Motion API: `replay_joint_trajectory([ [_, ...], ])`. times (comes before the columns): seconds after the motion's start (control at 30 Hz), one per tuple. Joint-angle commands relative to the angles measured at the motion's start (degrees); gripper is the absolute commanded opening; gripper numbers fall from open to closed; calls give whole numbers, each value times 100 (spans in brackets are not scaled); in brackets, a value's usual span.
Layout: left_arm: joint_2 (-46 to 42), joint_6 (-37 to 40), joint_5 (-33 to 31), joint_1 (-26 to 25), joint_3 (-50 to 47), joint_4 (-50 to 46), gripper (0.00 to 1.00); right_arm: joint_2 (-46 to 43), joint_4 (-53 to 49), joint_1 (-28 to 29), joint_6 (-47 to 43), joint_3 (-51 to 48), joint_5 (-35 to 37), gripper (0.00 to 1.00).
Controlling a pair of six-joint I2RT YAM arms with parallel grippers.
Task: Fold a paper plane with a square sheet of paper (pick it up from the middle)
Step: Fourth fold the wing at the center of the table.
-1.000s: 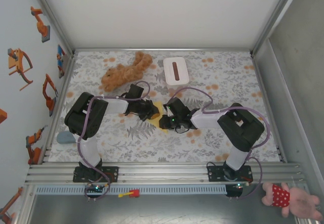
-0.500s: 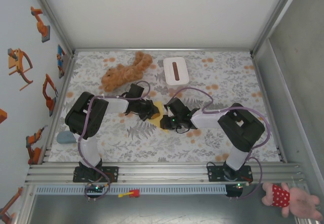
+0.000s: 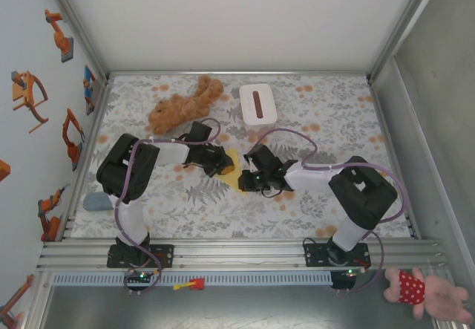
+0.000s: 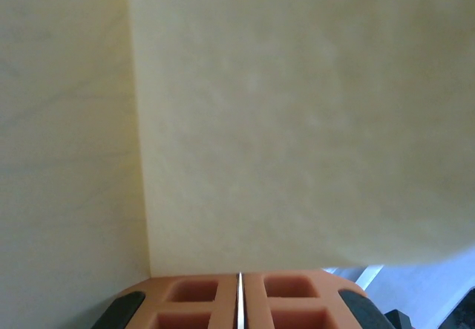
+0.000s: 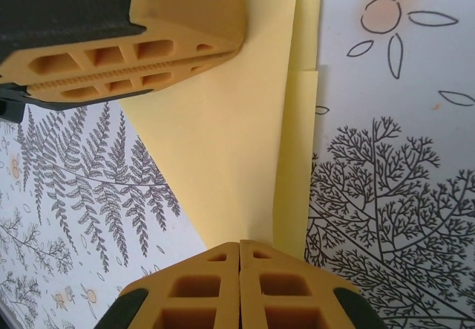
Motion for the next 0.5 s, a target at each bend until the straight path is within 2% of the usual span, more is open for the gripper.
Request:
replay_joint_trajectory([
  [0.0, 433, 157, -561, 22, -178, -703, 9, 71, -100, 10, -25, 18, 90, 7],
  [0.47, 516, 137, -618, 22, -139, -802, 9, 163, -420, 10, -33, -13, 218, 6],
])
